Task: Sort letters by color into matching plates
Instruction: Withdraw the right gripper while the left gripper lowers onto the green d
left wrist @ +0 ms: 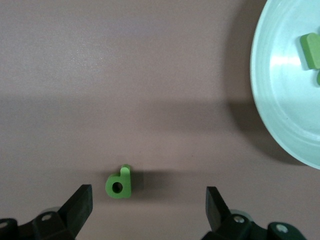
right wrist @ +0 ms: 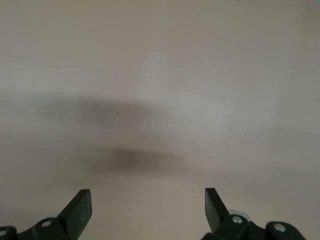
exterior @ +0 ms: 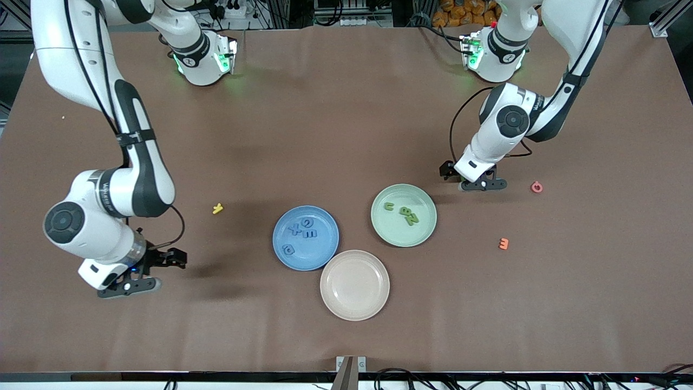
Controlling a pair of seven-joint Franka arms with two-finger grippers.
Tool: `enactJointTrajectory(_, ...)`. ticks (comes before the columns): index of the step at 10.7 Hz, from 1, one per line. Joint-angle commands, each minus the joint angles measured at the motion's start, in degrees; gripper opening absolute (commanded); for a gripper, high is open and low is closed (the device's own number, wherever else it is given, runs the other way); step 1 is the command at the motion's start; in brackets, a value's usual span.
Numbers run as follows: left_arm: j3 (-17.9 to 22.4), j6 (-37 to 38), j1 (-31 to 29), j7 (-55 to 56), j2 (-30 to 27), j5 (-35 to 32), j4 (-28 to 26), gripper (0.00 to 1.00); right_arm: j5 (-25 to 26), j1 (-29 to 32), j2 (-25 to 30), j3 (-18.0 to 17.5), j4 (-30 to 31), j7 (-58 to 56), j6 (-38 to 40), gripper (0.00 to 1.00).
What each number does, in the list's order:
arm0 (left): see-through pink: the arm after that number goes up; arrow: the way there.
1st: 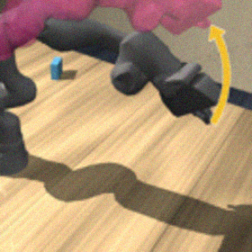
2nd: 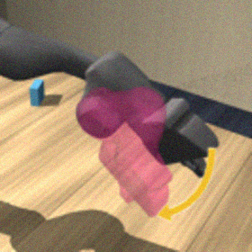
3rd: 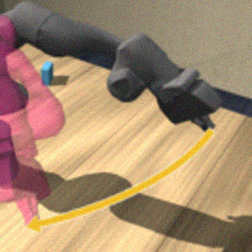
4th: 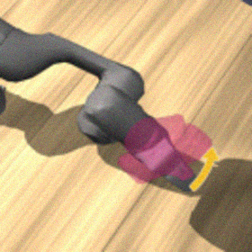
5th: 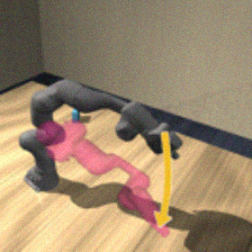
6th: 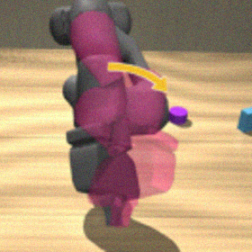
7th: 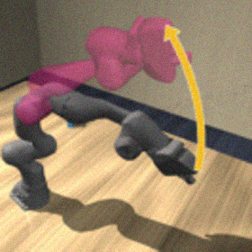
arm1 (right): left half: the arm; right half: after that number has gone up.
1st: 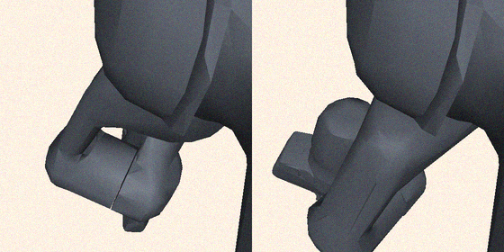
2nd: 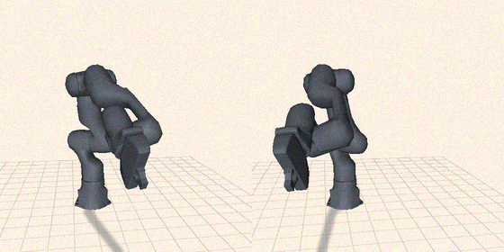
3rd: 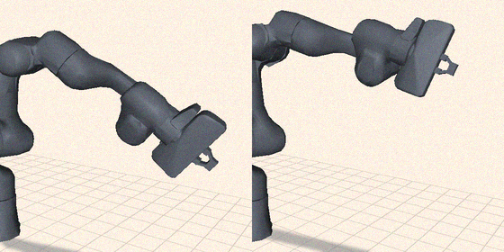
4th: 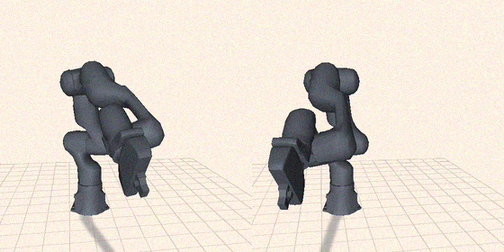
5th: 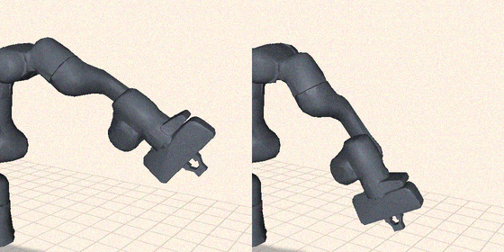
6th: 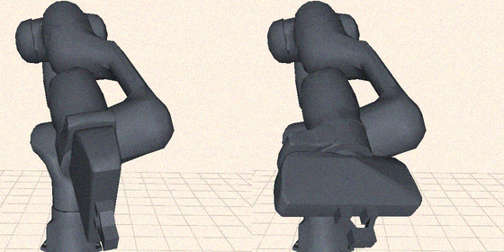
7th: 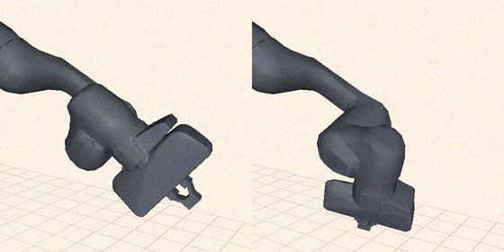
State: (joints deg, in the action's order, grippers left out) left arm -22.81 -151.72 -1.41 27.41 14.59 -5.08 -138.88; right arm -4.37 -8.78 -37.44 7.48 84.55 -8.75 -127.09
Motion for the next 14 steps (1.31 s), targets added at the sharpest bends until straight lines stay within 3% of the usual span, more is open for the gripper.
enactJointTrajectory(1,-0.7,-1.4,-0.7,1.2,-1.1,-1.5,-1.5,1.0,0.8,1.7,3.9,1.9,0.7,-0.3,5.4,1.0)
enactJointTrajectory(5,-0.3,-5.0,-0.8,1.2,-0.4,-2.0,-3.7,1.0,4.0,3.3,12.5,2.0,0.6,0.8,17.9,1.0)
enactJointTrajectory(8,0.0,-5.0,-0.9,1.2,-0.3,-6.9,-4.8,1.0,5.2,3.1,17.8,1.6,-0.3,13.1,28.3,1.0)
enactJointTrajectory(11,1.0,-5.6,-1.0,1.2,0.4,-10.1,-4.8,0.98,8.1,2.5,23.0,-1.3,-3.6,18.8,39.7,1.0)
enactJointTrajectory(14,2.8,-8.0,-1.0,1.2,2.1,-12.3,-4.7,0.98,7.8,2.5,27.4,-1.8,-4.7,19.4,44.7,1.0)
